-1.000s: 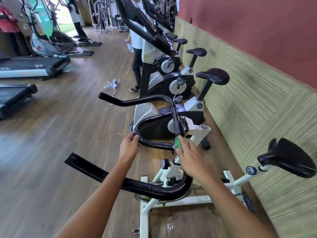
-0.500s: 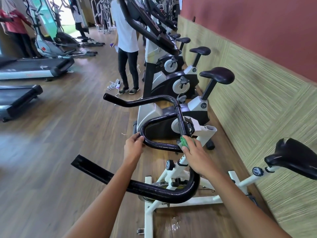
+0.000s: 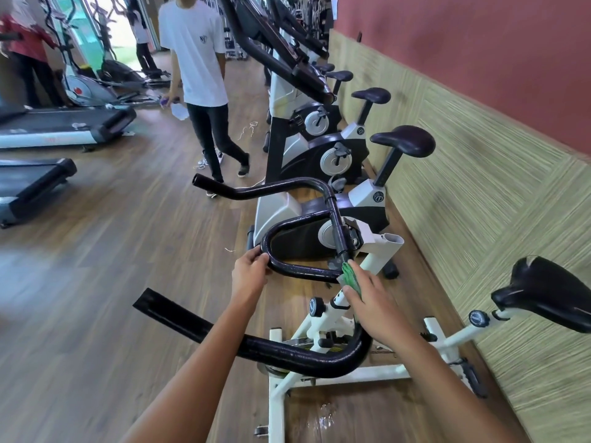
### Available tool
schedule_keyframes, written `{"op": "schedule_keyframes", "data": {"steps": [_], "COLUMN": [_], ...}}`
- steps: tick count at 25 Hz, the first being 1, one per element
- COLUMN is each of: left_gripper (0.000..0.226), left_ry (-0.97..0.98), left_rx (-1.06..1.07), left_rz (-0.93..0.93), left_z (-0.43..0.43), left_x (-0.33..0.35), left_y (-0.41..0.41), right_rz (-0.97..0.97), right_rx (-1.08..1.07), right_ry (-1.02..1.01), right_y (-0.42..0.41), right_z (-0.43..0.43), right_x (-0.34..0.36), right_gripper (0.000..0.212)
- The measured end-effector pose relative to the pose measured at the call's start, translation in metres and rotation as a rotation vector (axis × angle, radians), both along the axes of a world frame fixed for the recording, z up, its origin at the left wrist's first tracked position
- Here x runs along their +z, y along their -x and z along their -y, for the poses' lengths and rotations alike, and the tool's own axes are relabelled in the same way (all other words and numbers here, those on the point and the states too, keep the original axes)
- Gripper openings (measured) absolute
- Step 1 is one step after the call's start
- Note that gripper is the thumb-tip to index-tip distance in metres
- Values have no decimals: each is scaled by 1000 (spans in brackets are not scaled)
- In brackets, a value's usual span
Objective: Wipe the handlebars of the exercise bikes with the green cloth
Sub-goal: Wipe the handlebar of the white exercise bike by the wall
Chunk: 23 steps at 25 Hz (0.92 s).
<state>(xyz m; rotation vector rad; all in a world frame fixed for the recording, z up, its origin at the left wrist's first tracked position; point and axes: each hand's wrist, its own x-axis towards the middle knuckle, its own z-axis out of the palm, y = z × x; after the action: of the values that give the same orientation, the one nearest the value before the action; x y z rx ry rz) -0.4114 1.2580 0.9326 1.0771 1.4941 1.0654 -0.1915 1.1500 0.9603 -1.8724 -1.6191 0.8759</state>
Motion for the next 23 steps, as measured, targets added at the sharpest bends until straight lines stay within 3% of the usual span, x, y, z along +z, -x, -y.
{"op": "schedule_keyframes", "data": {"steps": [4,8,10,14,20,23], "left_gripper": [33,33,34,31,33,25], "left_ry": [5,-3,-1,5,22,14], "left_rx": [-14,-28,-23,-22,6,24], "left_rz": [10,26,42,78,126,139], "left_z": [3,5,5,7,2,2], "left_x": [3,2,2,3,2,1], "left_y": [-1,-1,-2,-3,-3,-1], "right_rz": [-72,205,342,811,942,932], "right_rx": [-30,-115,12,378,510,516], "right_ry": [-35,-290,-388,-442,-473,-447], "right_y": [-4,10,24,29,17,31], "right_z": [-5,-10,-17,-34,-54,-61], "right_x": [4,20,24,0,-18,-16], "right_gripper": [54,57,59,57,68,60]}}
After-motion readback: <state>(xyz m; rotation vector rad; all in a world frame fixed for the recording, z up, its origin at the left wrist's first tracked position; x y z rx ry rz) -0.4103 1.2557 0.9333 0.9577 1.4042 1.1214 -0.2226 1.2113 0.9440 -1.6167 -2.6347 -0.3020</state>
